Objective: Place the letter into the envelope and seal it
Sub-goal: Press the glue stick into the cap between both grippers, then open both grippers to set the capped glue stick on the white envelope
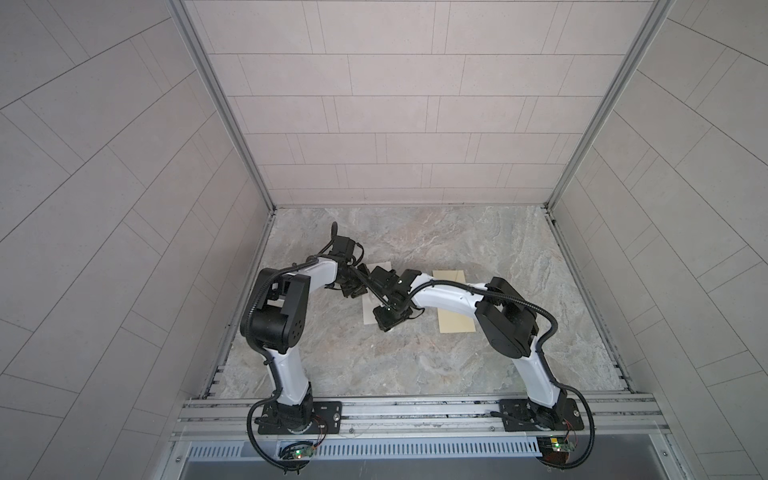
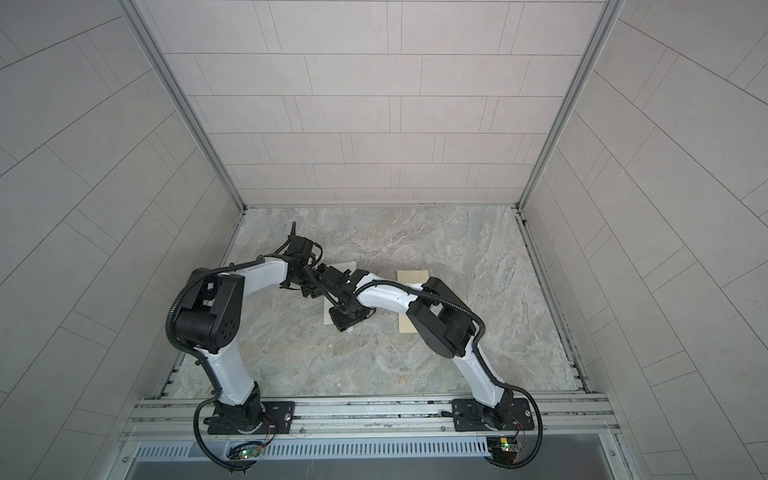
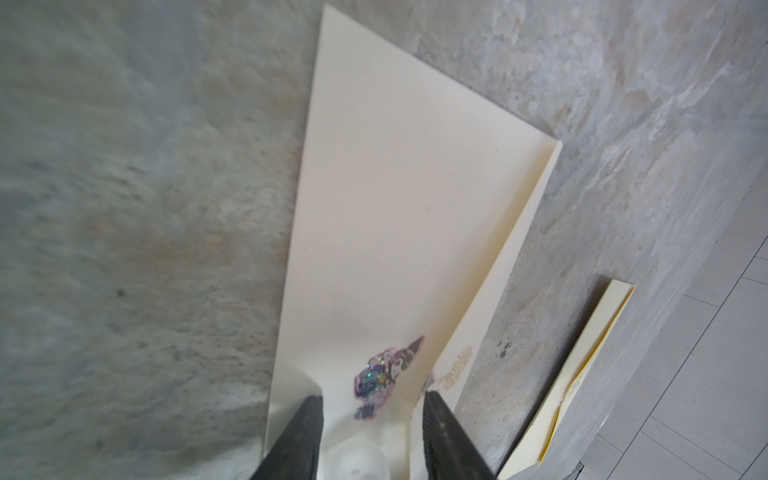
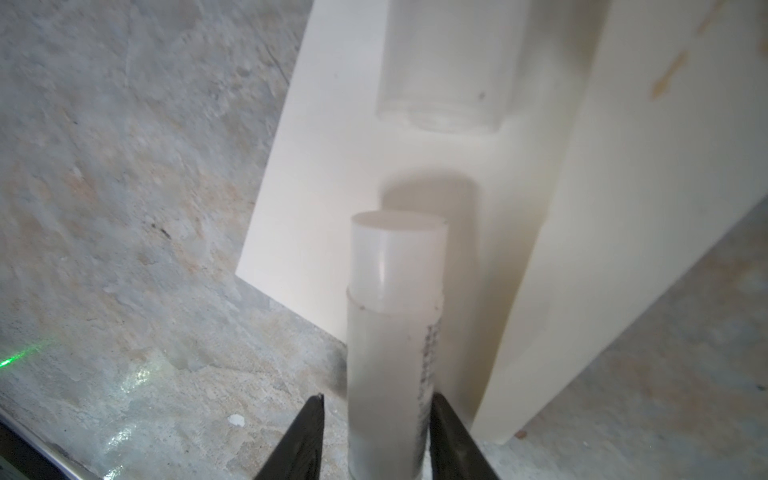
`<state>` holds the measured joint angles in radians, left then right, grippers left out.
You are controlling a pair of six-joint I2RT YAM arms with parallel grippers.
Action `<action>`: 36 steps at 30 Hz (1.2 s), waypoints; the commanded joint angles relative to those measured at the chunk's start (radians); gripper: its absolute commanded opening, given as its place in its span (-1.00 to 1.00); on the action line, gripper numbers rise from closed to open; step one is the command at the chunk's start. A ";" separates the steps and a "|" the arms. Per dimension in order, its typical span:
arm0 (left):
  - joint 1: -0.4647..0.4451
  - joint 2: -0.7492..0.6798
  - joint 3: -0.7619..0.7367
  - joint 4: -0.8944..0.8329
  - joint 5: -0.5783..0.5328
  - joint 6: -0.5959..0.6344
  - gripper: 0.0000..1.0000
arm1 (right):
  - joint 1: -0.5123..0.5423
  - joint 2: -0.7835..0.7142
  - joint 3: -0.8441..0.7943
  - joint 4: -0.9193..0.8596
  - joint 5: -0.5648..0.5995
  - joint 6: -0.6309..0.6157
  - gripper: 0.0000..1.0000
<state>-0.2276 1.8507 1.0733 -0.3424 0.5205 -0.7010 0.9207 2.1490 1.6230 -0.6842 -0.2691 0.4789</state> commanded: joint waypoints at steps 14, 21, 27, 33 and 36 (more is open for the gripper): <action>-0.050 0.093 -0.037 -0.137 -0.005 0.023 -0.09 | 0.006 -0.126 -0.153 0.127 0.002 -0.028 -0.05; -0.050 0.105 -0.035 -0.140 -0.009 0.025 -0.09 | 0.033 -0.181 -0.186 0.150 0.088 -0.052 0.03; -0.050 0.108 -0.032 -0.143 -0.009 0.029 -0.09 | 0.045 -0.200 -0.196 0.160 0.110 -0.054 0.05; -0.052 0.110 -0.027 -0.151 -0.010 0.033 -0.09 | 0.051 -0.213 -0.225 0.155 0.095 -0.067 0.05; -0.050 0.113 -0.022 -0.154 -0.010 0.035 -0.09 | 0.060 -0.202 -0.225 0.144 0.095 -0.077 0.03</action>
<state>-0.2588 1.8778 1.0977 -0.3538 0.5621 -0.6796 0.9680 1.9678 1.4014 -0.5240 -0.1905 0.4206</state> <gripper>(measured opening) 0.454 0.517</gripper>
